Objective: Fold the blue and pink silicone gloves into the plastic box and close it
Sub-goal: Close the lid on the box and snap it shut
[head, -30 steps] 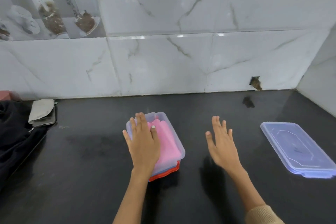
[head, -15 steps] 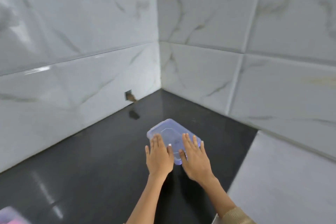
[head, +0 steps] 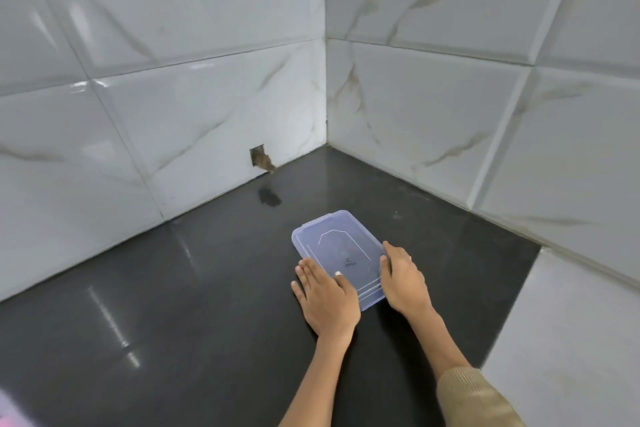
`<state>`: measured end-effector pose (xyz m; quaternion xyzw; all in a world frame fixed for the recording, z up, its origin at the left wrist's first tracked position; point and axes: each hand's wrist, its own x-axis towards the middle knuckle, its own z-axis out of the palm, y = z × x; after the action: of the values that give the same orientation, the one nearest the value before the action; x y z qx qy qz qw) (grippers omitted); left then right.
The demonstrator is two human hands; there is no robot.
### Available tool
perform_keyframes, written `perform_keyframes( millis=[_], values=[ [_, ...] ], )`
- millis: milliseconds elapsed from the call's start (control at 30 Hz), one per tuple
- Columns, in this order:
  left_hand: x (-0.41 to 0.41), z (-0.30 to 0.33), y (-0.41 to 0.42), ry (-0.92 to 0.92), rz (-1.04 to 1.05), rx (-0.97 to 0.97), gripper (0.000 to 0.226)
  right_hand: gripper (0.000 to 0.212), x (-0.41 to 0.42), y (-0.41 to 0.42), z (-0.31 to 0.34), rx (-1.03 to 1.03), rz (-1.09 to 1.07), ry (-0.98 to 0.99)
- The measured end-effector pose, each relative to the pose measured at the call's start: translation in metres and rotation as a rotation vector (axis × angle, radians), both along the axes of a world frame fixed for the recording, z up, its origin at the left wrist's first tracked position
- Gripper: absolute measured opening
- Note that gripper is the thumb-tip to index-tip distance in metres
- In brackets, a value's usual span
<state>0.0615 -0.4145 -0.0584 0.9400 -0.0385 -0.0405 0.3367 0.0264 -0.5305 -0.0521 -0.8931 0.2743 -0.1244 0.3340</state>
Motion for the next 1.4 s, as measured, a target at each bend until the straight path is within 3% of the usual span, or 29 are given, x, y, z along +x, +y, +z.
perform_keyframes(
  millis=[167,300,467,667,933,1400],
  values=[
    [0.0,0.021,0.035,0.017,0.062,-0.439,0.056,0.041,-0.01,0.044,0.008,0.181,-0.037,-0.18],
    [-0.002,0.062,0.102,-0.012,0.12,-0.568,0.053,0.042,-0.009,0.108,0.04,0.291,-0.002,-0.309],
    [-0.04,0.113,0.219,-0.129,0.264,-0.571,0.053,0.041,-0.029,0.209,0.077,0.397,0.191,-0.339],
    [-0.137,0.102,0.309,-0.215,0.621,-0.572,0.048,0.042,-0.084,0.296,0.055,0.425,0.479,-0.24],
    [-0.168,0.082,0.346,-0.225,0.728,-0.585,0.049,0.041,-0.092,0.337,0.053,0.342,0.673,-0.223],
    [-0.162,0.066,0.35,-0.228,0.769,-0.624,0.036,0.039,-0.08,0.345,0.054,0.255,0.698,-0.177]
  ],
)
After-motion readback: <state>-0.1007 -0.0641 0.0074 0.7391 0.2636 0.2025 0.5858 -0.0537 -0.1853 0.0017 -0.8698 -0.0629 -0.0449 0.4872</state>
